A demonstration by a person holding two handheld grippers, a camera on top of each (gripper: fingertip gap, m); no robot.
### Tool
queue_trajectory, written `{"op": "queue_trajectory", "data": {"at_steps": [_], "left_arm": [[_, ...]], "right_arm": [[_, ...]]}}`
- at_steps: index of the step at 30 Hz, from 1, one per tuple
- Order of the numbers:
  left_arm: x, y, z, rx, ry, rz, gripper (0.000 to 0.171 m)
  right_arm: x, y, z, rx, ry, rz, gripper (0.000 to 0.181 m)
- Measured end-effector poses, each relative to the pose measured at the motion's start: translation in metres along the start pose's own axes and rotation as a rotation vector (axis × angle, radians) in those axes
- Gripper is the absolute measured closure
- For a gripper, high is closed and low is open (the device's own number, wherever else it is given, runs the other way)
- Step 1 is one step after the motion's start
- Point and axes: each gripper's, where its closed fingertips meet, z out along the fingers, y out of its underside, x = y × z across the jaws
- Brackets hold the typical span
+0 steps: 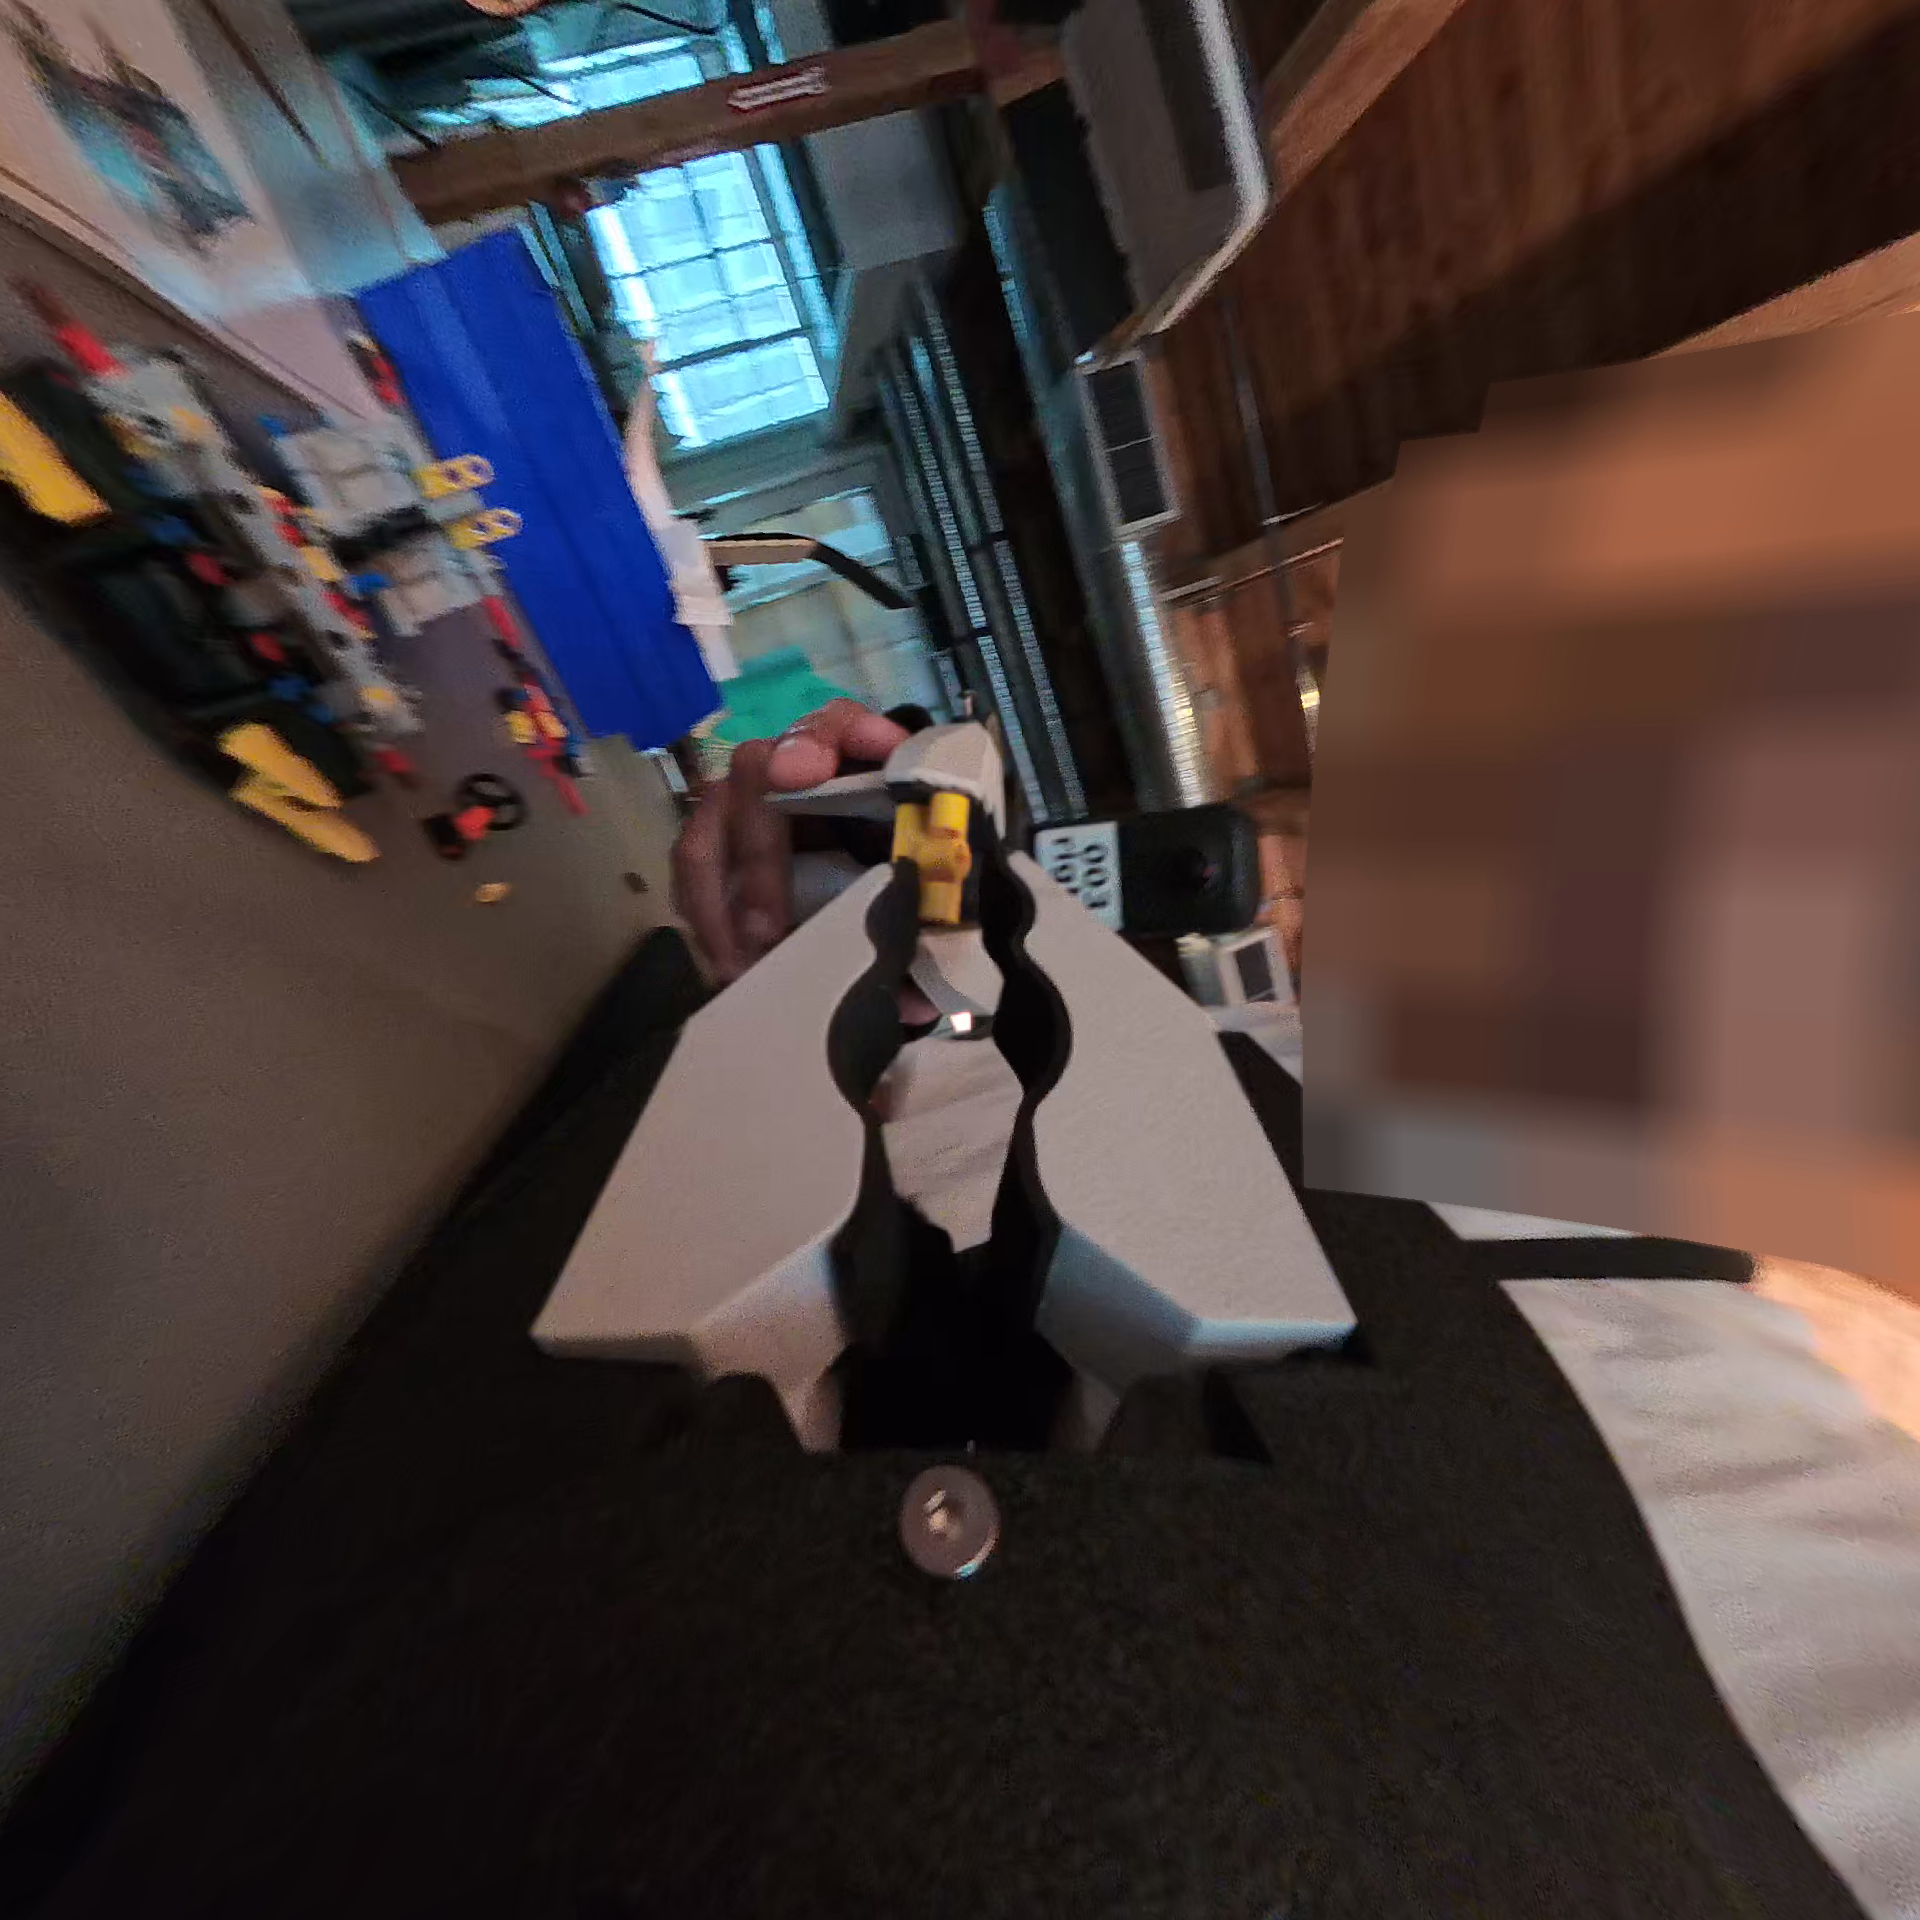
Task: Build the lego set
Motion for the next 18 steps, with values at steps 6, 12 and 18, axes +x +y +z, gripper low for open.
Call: {"op": "queue_trajectory", "data": {"at_steps": [6,12,18], "left_arm": [[-0.051,-0.039,-0.102,-0.010,-0.748,0.544,0.142],[-0.075,-0.068,-0.213,-0.192,-1.420,0.896,0.144],[-0.098,-0.061,-0.221,-0.317,-1.430,0.890,0.144]], "right_arm": [[0.000,0.100,0.019,-0.547,-0.087,0.190,0.157],[-0.016,0.125,0.021,-0.710,-0.176,0.378,0.157],[-0.024,0.135,0.020,-0.813,-0.181,0.375,0.156]]}}
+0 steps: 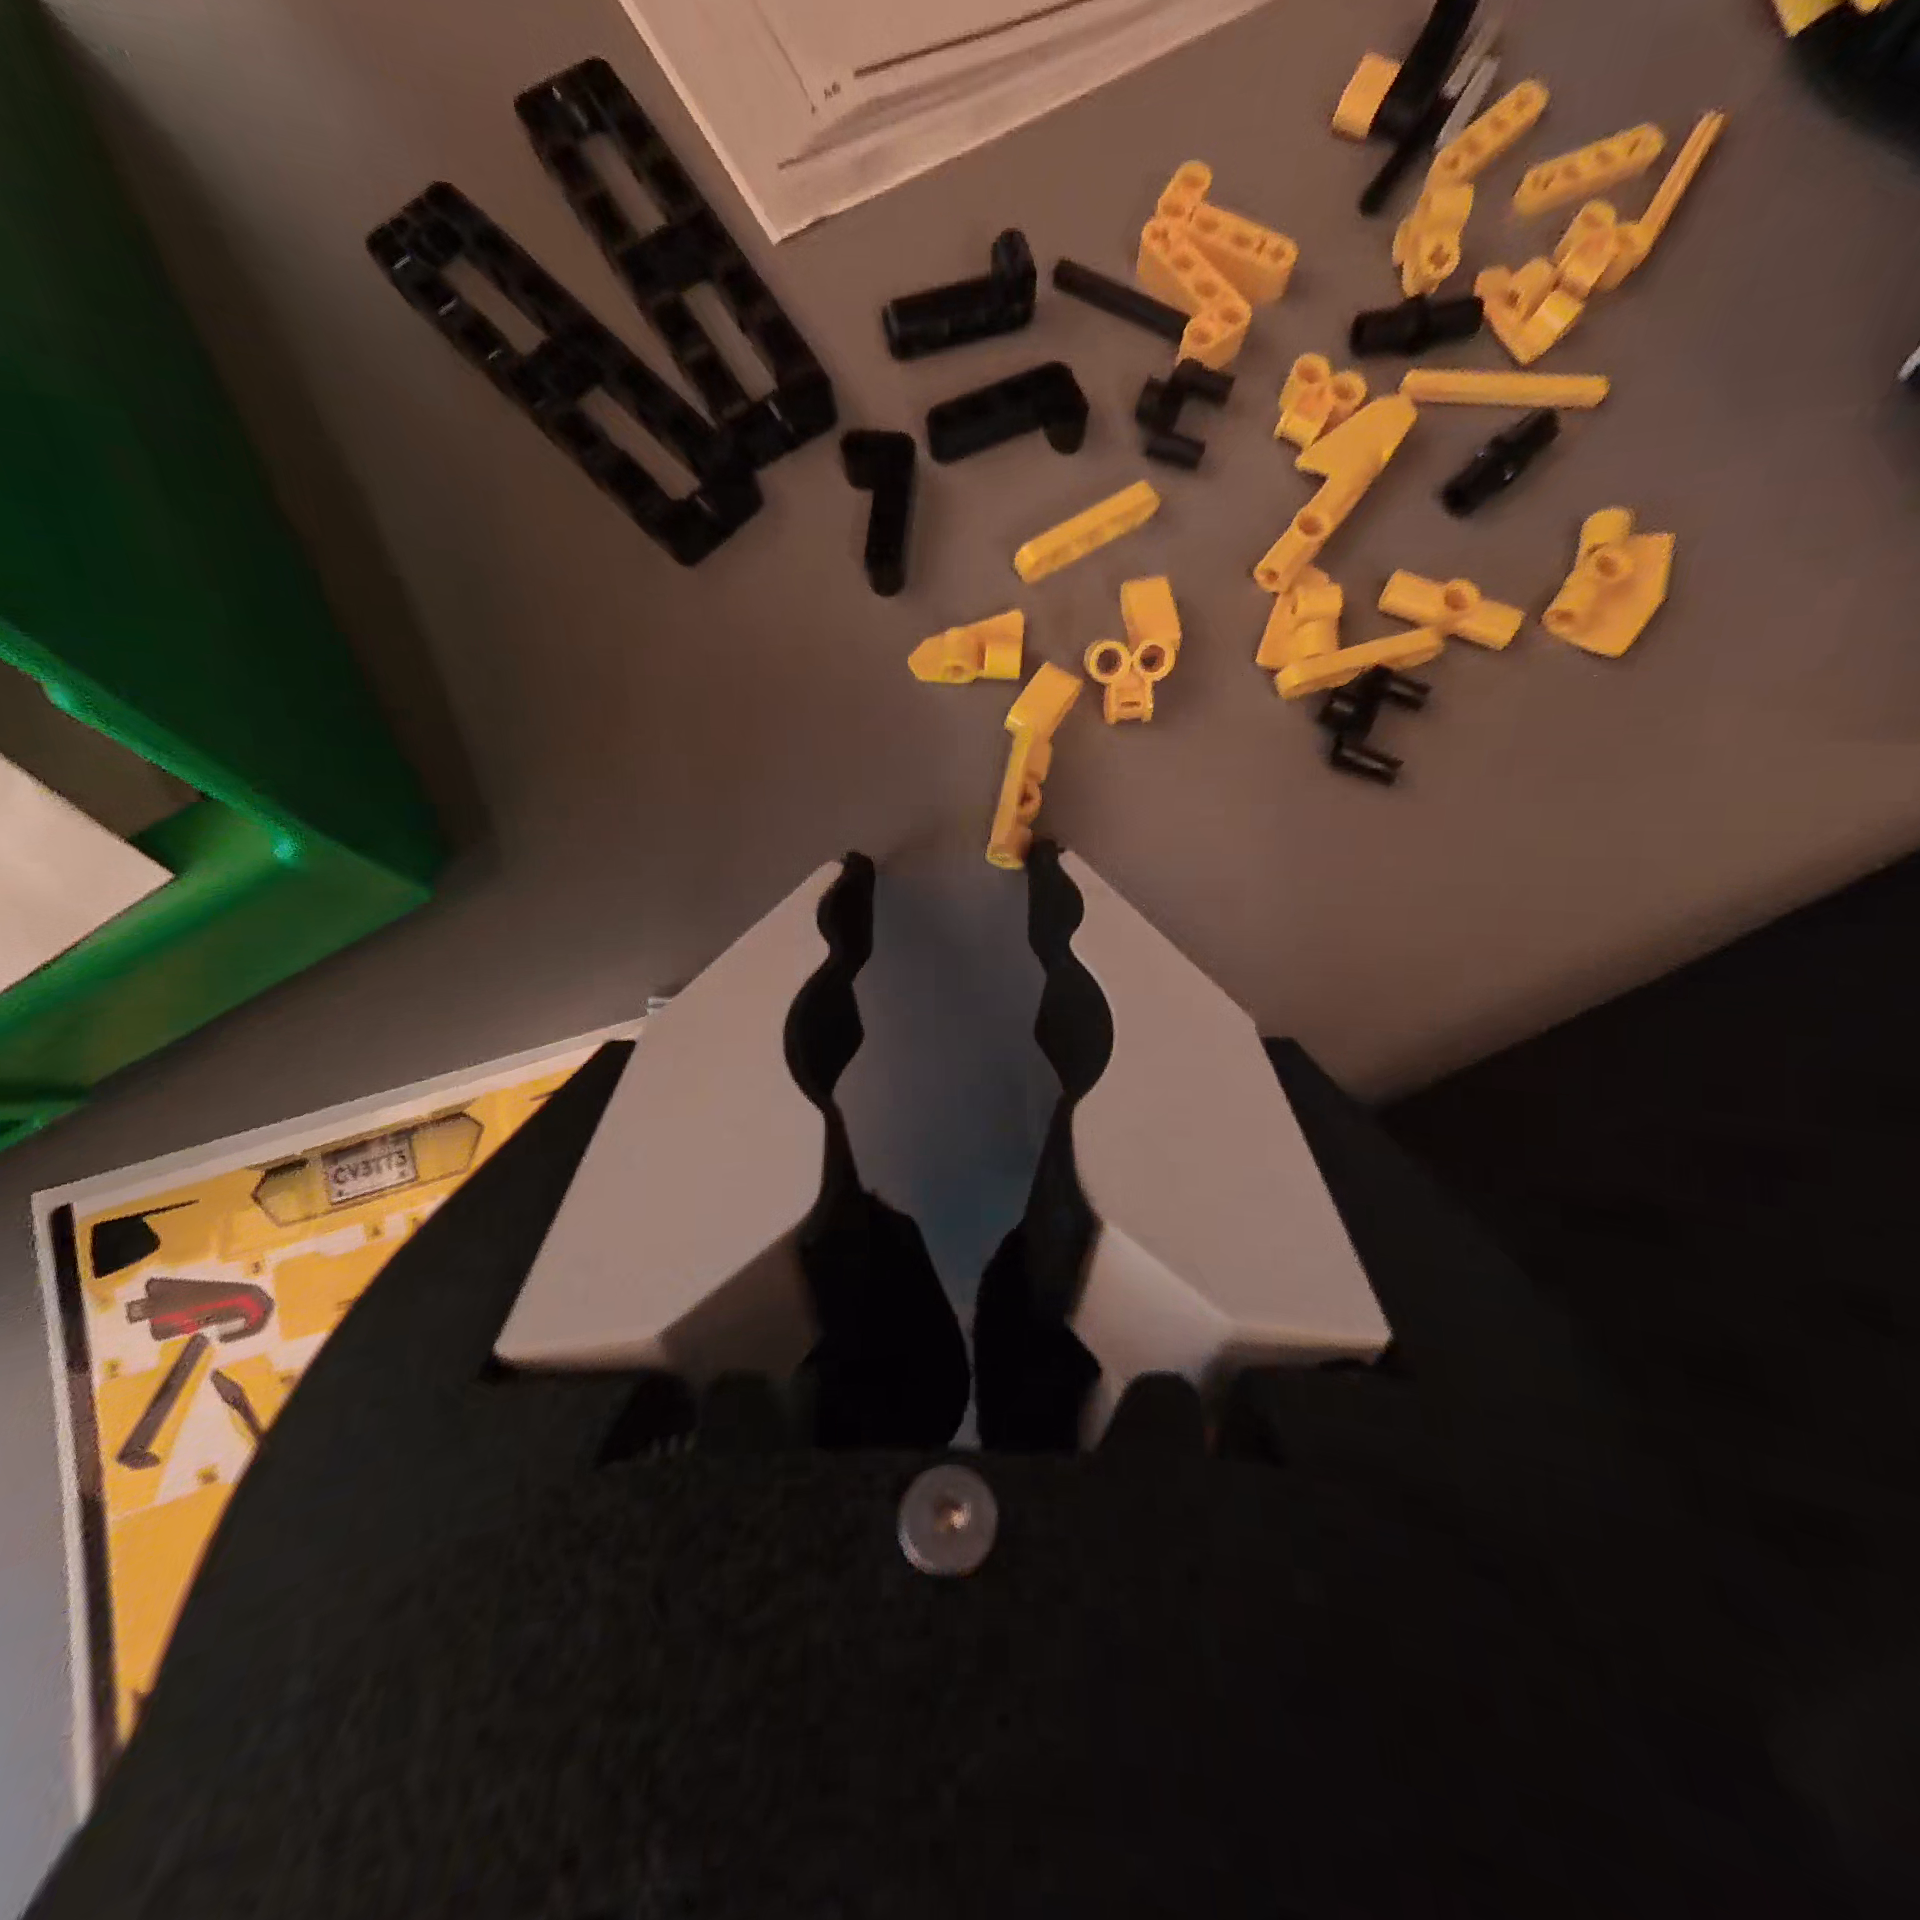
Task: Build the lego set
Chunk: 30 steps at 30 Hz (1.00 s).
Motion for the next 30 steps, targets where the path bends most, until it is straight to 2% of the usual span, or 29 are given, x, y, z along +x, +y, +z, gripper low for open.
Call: {"op": "queue_trajectory", "data": {"at_steps": [4,7,10,12,16,20,22,24,25,27,30], "left_arm": [[-0.006,-0.003,0.003,0.007,-0.002,0.032,0.150],[-0.002,-0.005,0.006,0.003,0.024,0.072,0.168],[-0.001,-0.006,0.007,-0.001,-0.010,0.144,0.171],[-0.003,-0.009,0.002,0.018,-0.080,0.223,0.171],[0.009,-0.024,-0.014,0.141,-0.173,0.382,0.171],[0.009,-0.021,-0.014,0.093,-0.177,0.350,0.171],[0.011,-0.018,-0.010,0.059,-0.134,0.326,0.166],[0.014,-0.015,-0.005,0.027,-0.054,0.266,0.138],[0.016,-0.015,-0.004,0.013,-0.006,0.244,0.131],[0.018,-0.013,-0.003,-0.003,0.059,0.241,0.124],[0.007,-0.009,0.003,-0.056,0.076,0.292,0.125]], "right_arm": [[0.000,-0.001,0.001,-0.006,-0.011,0.032,0.156],[0.000,-0.002,0.001,0.003,-0.030,0.044,0.155],[0.000,-0.002,-0.002,0.021,-0.034,0.040,0.149],[-0.003,-0.005,-0.010,0.076,-0.036,0.018,0.149],[-0.011,-0.020,-0.029,0.241,-0.054,-0.015,0.149],[-0.018,-0.038,-0.037,0.361,-0.080,-0.021,0.153],[-0.021,-0.041,-0.037,0.383,-0.097,-0.022,0.154],[-0.024,-0.040,-0.034,0.383,-0.105,-0.027,0.154],[-0.024,-0.039,-0.032,0.387,-0.100,-0.034,0.154],[-0.025,-0.035,-0.029,0.389,-0.086,-0.051,0.154],[-0.027,-0.028,-0.024,0.393,-0.088,-0.056,0.154]]}}
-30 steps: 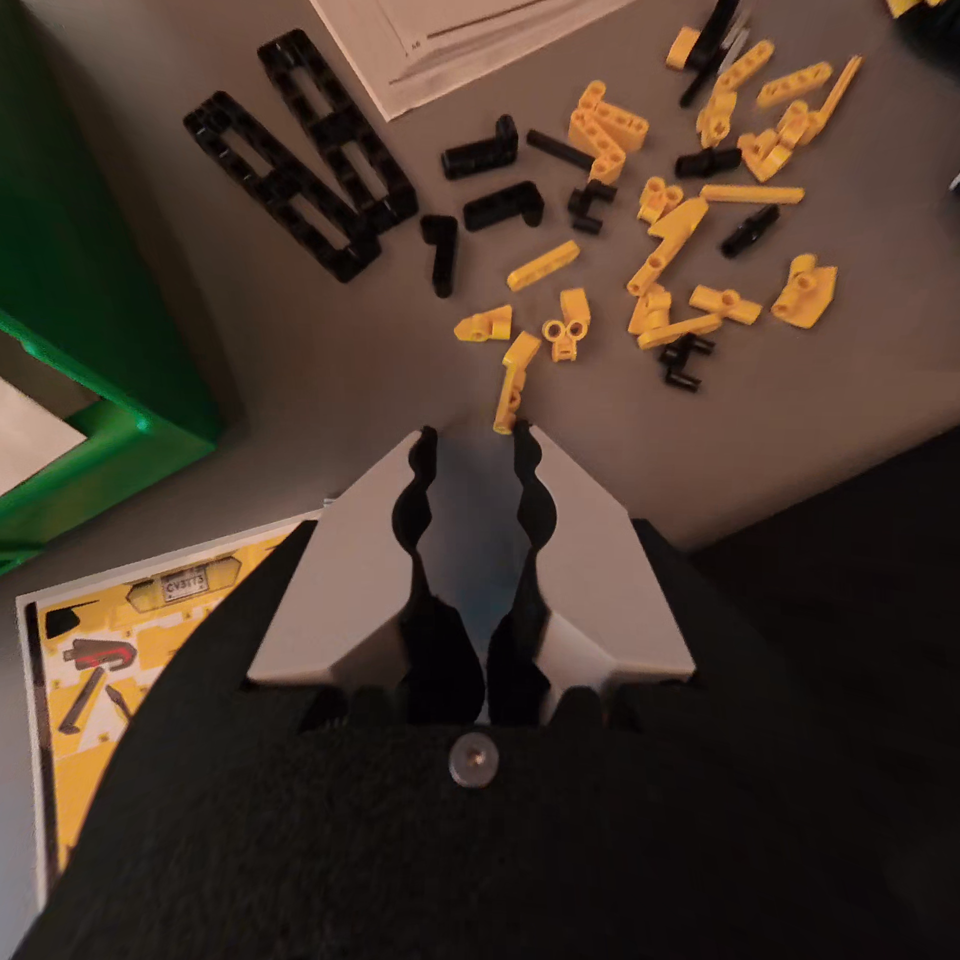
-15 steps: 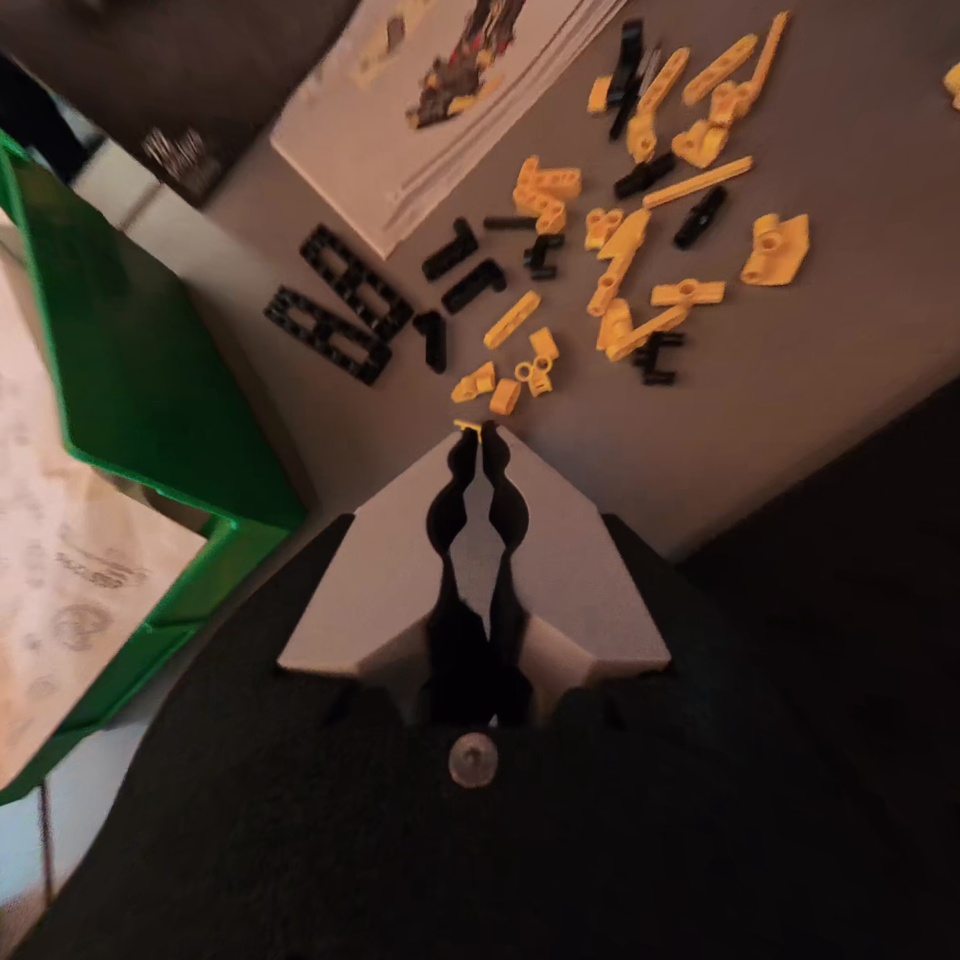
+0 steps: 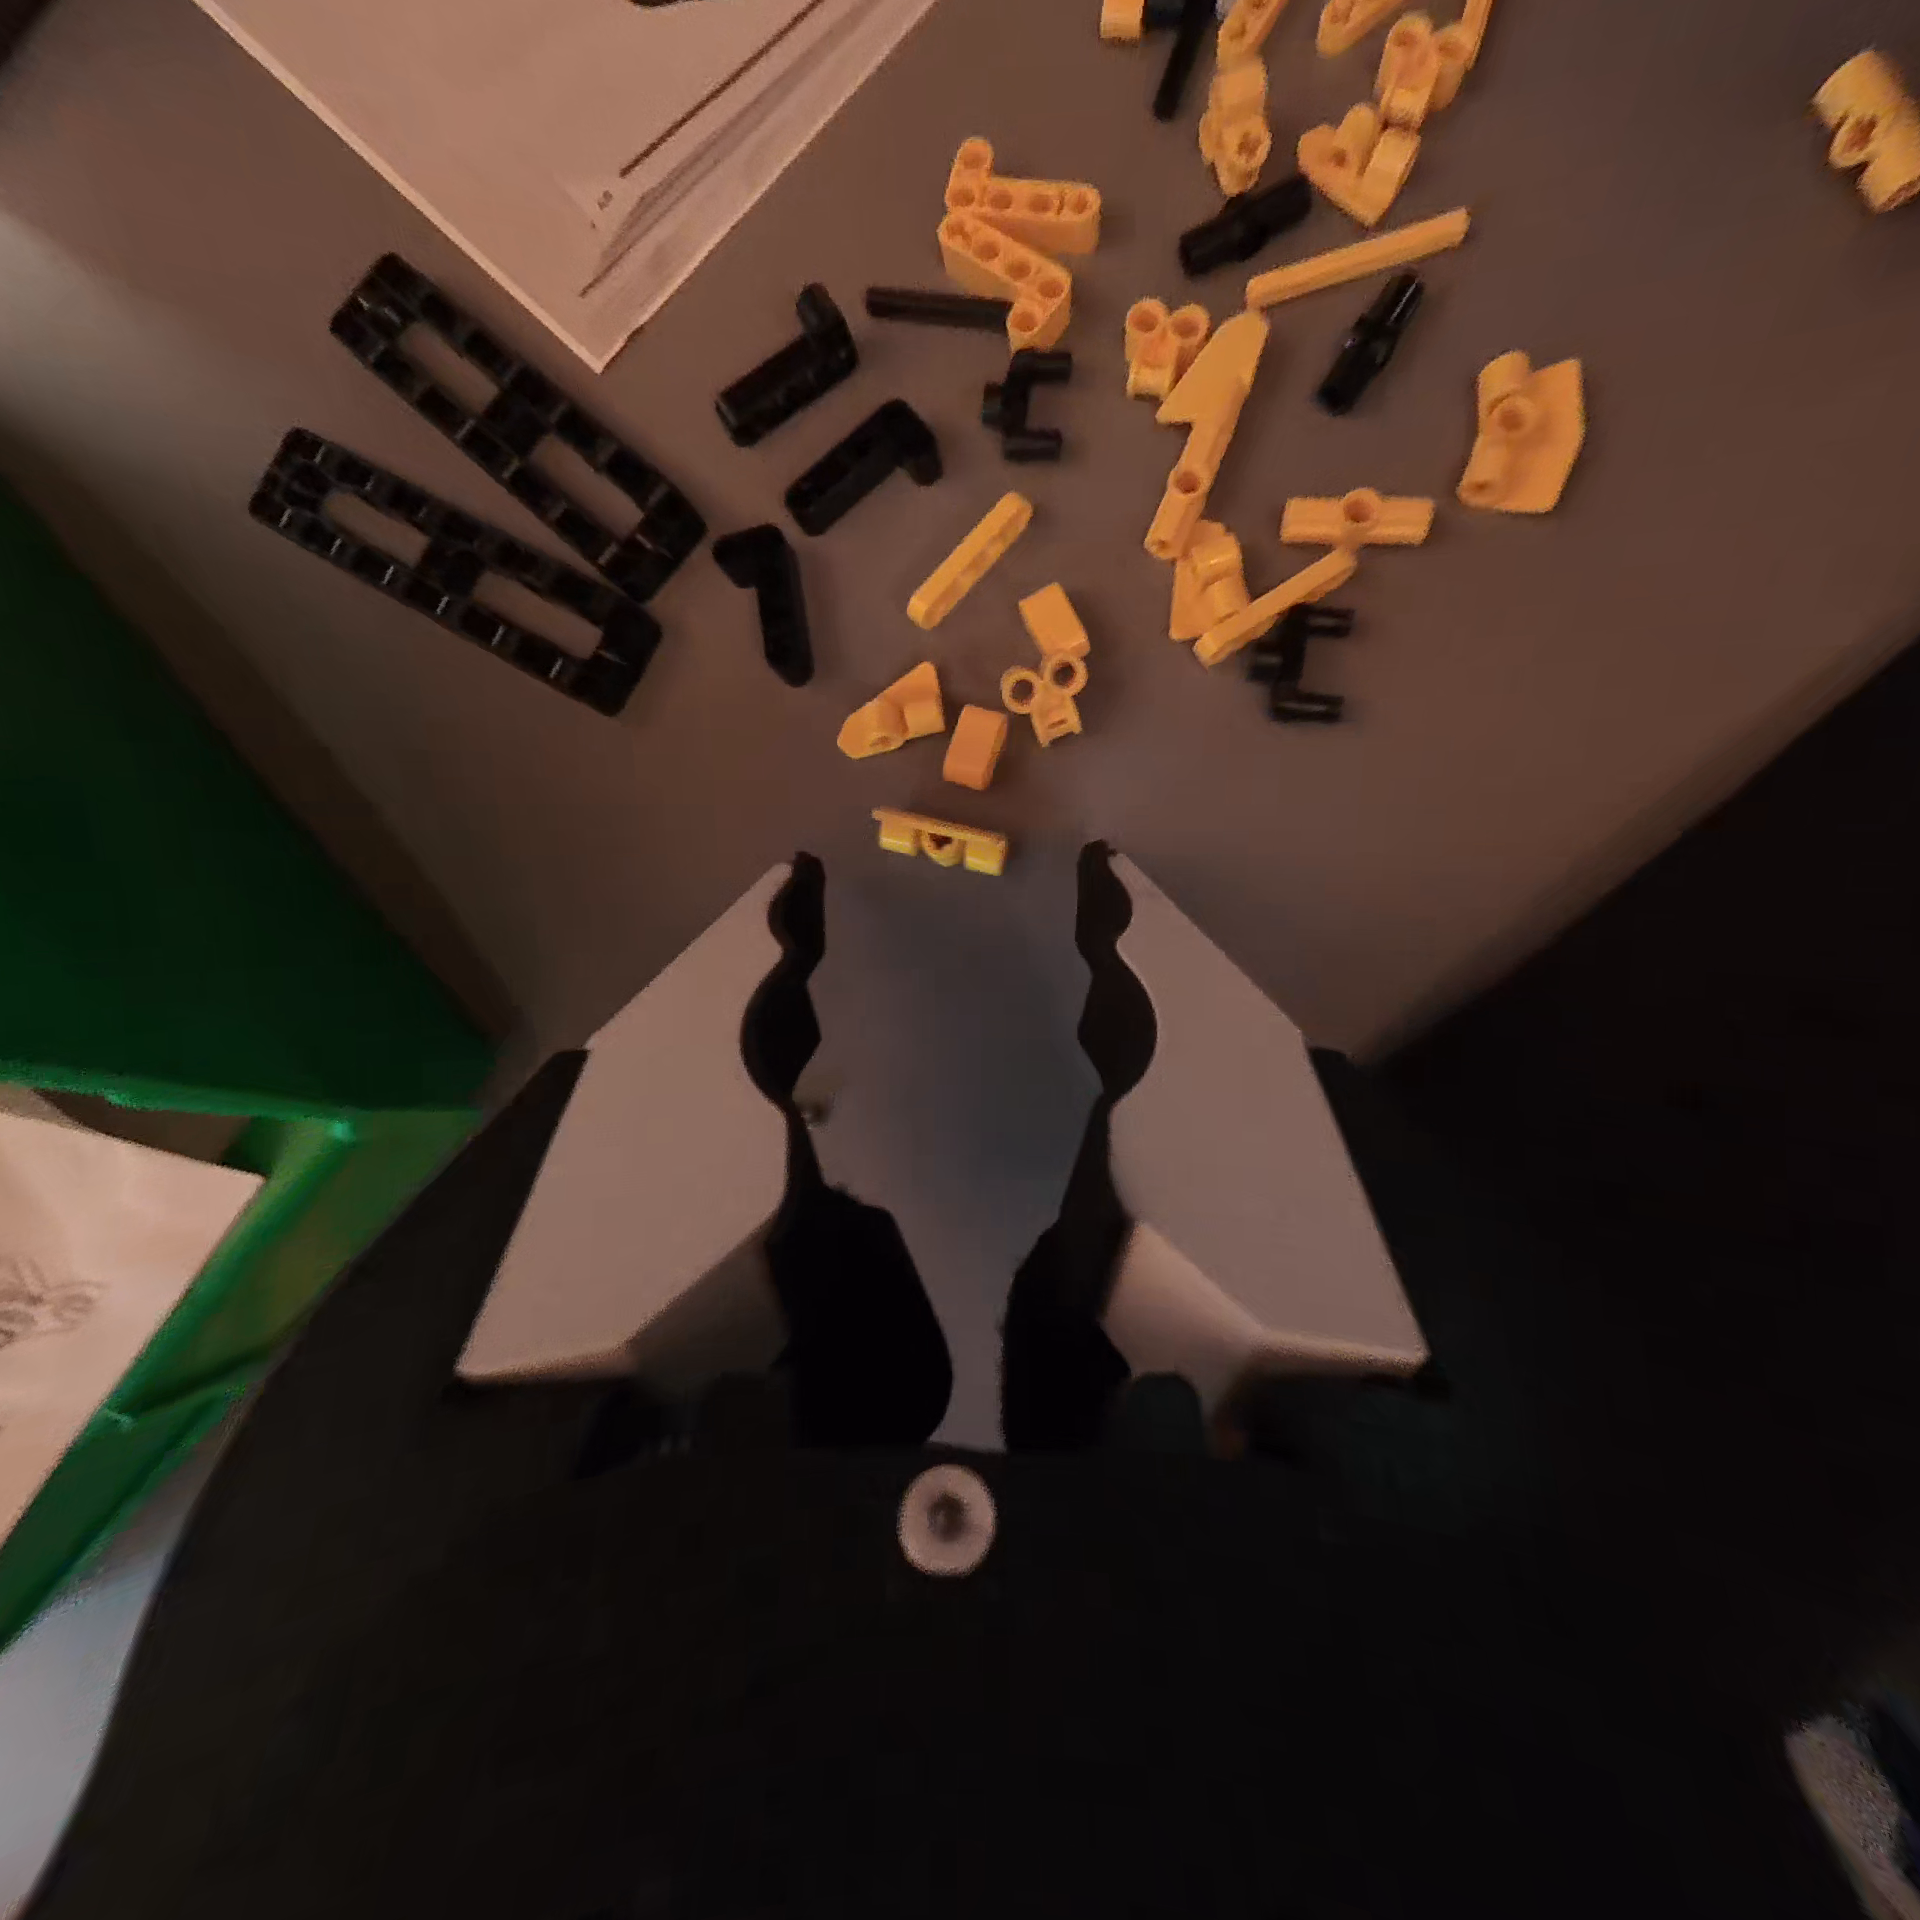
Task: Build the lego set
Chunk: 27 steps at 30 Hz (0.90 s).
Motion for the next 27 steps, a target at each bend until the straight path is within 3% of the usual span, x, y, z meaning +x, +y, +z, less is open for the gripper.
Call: {"op": "queue_trajectory", "data": {"at_steps": [4,6,10,12,15,19,24,27], "left_arm": [[-0.001,-0.006,0.005,-0.005,0.069,0.068,0.136],[0.001,-0.006,0.006,-0.020,0.102,0.090,0.149],[0.001,-0.011,0.000,-0.014,0.060,0.110,0.150],[0.017,-0.030,-0.010,0.069,0.057,0.090,0.150],[0.083,-0.085,-0.027,0.317,0.138,0.119,0.150],[0.153,-0.134,-0.039,0.538,0.126,0.231,0.149],[0.172,-0.153,-0.045,0.650,0.081,0.251,0.150],[0.173,-0.152,-0.045,0.657,0.061,0.292,0.150]], "right_arm": [[-0.002,0.010,0.000,0.007,-0.015,0.013,0.156],[0.003,0.013,-0.003,0.011,-0.007,0.018,0.157],[0.010,0.006,-0.010,0.071,-0.019,0.061,0.161],[0.008,-0.002,-0.012,0.118,-0.061,0.112,0.161],[-0.006,-0.021,-0.017,0.219,-0.246,0.269,0.154],[-0.025,-0.058,-0.048,0.389,-0.688,0.584,0.132],[-0.041,-0.055,-0.057,0.363,-0.863,0.642,0.133],[-0.041,-0.054,-0.058,0.354,-0.915,0.697,0.152]]}}
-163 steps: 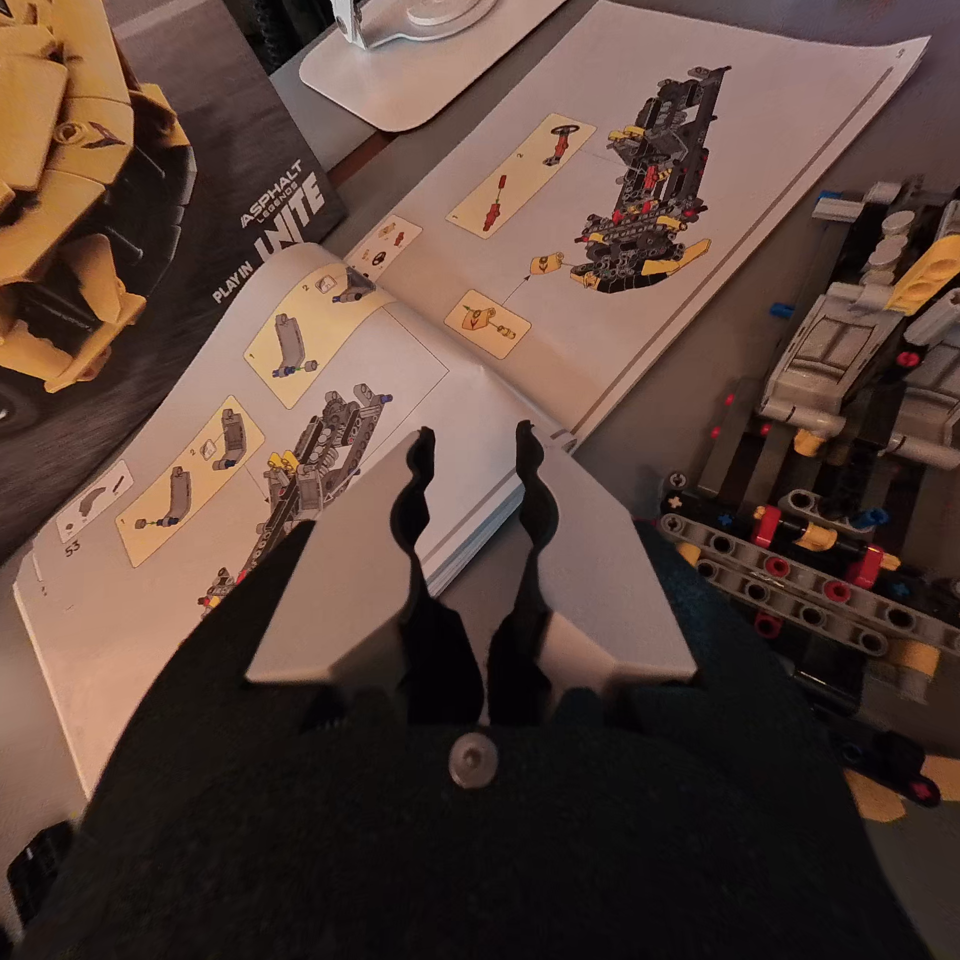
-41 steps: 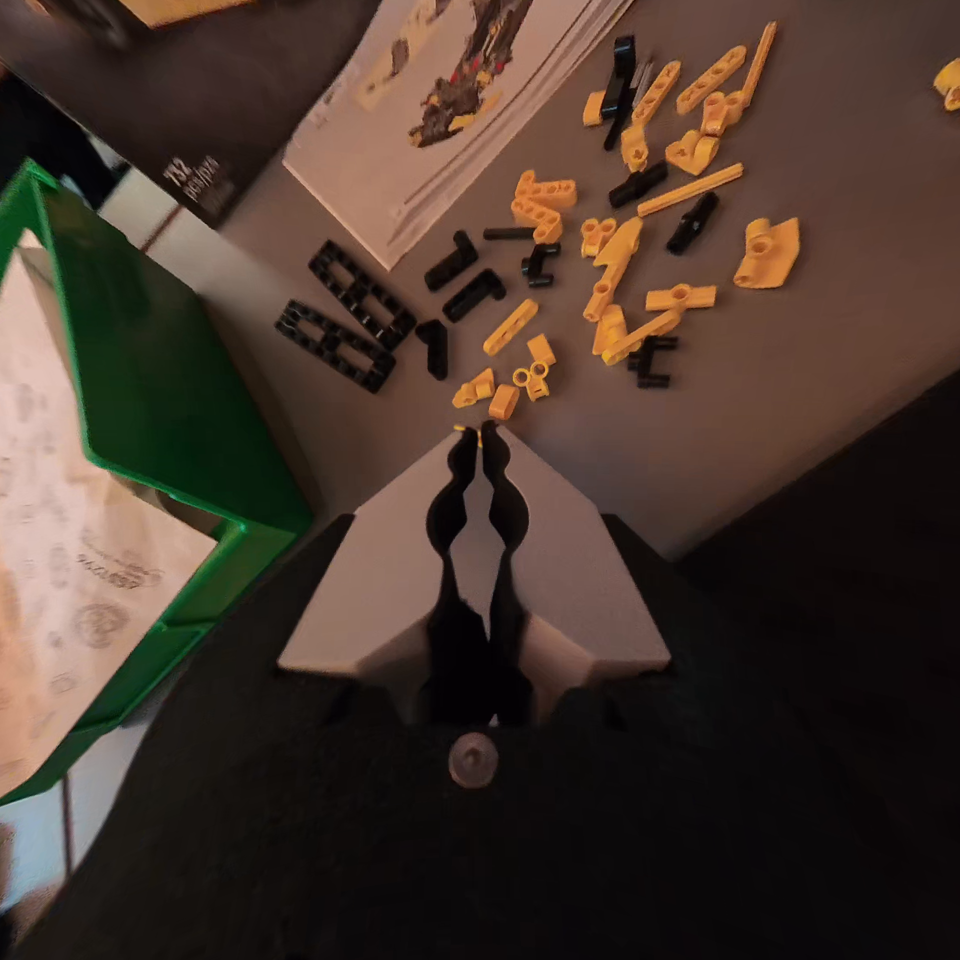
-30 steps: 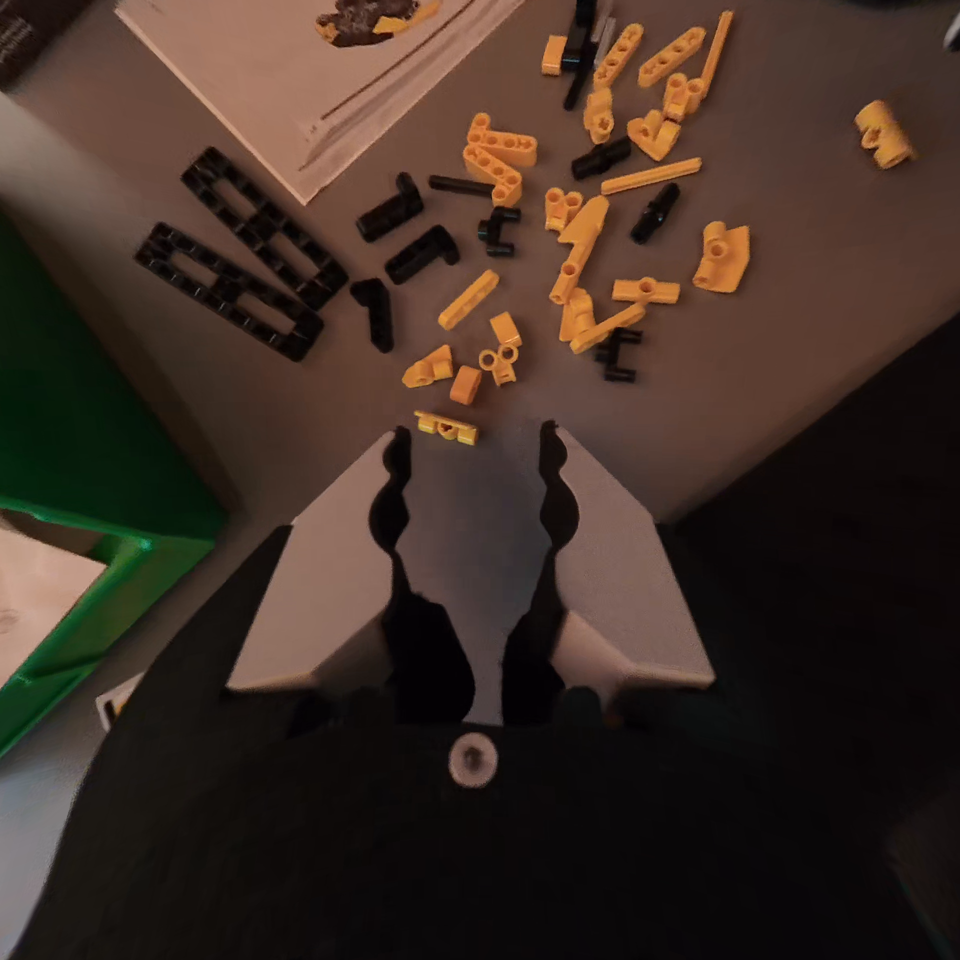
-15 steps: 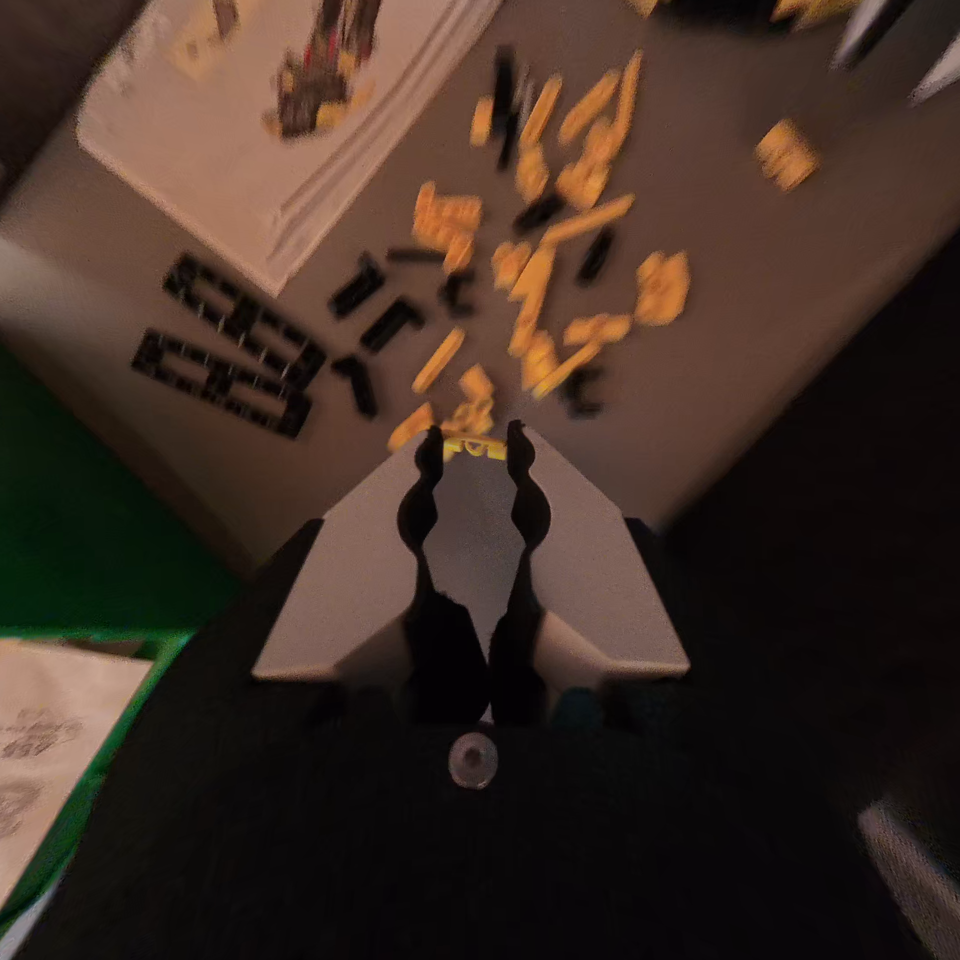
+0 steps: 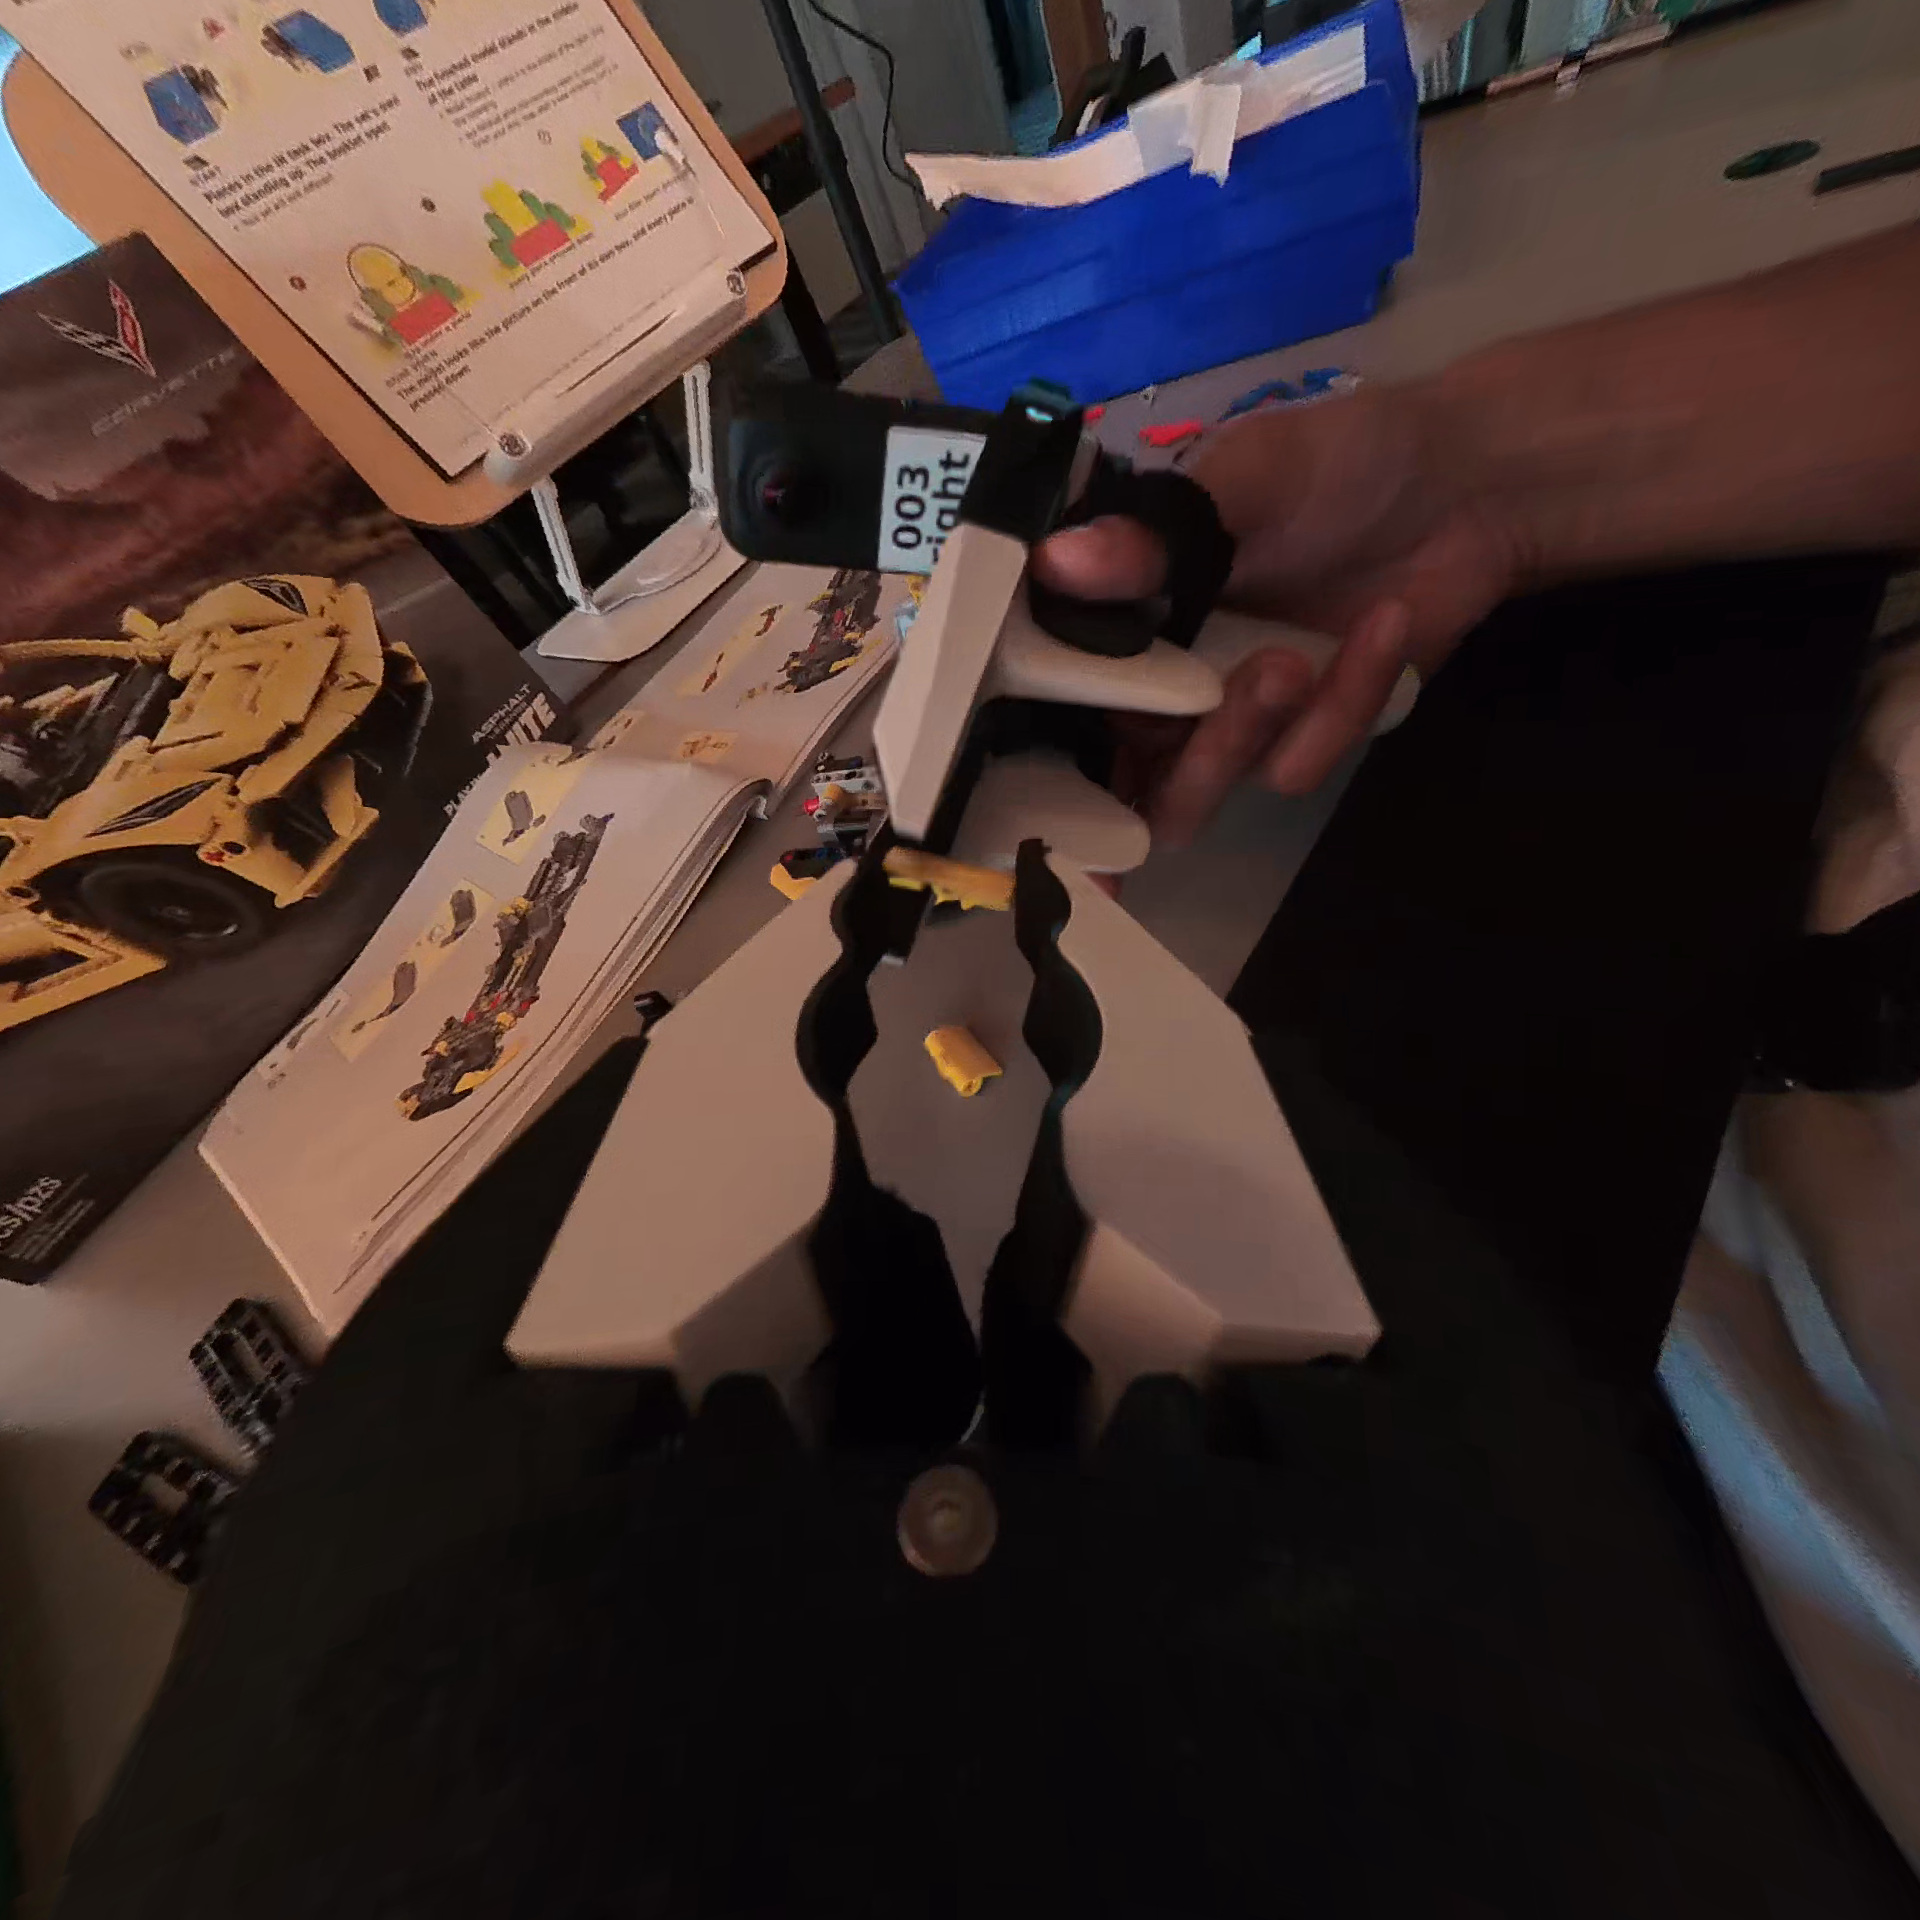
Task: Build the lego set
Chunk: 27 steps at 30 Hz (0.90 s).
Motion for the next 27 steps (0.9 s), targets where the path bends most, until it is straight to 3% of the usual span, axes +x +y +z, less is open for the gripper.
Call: {"op": "queue_trajectory", "data": {"at_steps": [1,2,13,17,23,27], "left_arm": [[-0.001,0.004,0.000,-0.021,-0.009,0.022,0.151],[-0.003,0.008,0.000,-0.045,-0.023,0.049,0.164],[-0.011,0.077,0.004,-0.347,-0.078,0.120,0.166],[-0.018,0.085,-0.006,-0.382,-0.091,0.069,0.165],[-0.037,0.106,-0.026,-0.444,-0.138,-0.043,0.162],[-0.051,0.106,-0.040,-0.399,-0.166,-0.174,0.154]], "right_arm": [[0.006,0.001,-0.001,-0.009,0.032,0.002,0.162],[0.012,0.003,-0.003,-0.019,0.074,-0.012,0.169],[0.086,0.014,-0.010,-0.217,0.602,-0.192,0.173],[0.098,0.009,-0.013,-0.259,0.688,-0.198,0.173],[0.113,0.020,-0.002,-0.502,0.772,-0.273,0.172],[0.123,0.014,-0.002,-0.537,0.850,-0.382,0.172]]}}
